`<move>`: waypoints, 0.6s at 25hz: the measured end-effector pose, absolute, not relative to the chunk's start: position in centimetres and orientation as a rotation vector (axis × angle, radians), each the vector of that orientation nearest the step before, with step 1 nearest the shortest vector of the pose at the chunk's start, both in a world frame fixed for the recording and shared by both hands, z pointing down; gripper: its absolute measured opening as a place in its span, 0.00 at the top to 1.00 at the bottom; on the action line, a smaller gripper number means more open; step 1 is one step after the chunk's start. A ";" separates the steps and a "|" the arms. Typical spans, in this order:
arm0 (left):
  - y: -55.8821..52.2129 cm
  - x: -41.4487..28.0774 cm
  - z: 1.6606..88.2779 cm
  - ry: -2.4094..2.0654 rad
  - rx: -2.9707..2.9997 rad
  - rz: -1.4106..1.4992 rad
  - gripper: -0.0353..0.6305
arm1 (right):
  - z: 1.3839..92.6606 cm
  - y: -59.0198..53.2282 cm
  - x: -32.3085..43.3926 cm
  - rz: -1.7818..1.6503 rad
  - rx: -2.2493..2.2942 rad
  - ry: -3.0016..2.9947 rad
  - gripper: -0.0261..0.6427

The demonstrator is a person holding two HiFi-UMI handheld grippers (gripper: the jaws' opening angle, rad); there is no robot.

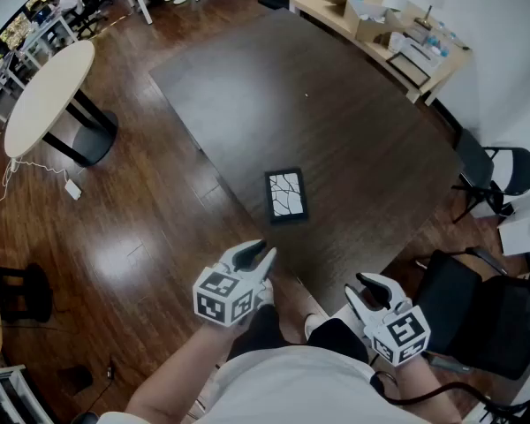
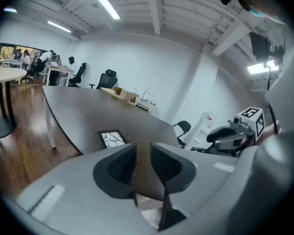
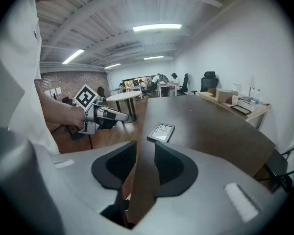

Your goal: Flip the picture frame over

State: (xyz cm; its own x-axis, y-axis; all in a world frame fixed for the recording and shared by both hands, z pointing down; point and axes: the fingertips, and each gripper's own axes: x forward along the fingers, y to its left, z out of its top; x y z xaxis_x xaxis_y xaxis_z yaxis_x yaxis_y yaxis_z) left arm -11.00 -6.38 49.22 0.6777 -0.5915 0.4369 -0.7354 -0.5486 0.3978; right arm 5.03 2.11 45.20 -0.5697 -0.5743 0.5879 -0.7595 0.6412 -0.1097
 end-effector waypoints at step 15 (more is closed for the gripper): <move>-17.9 -3.2 59.8 -1.131 2.107 0.629 0.77 | 45.8 -1.7 8.6 0.552 1.028 -2.311 0.78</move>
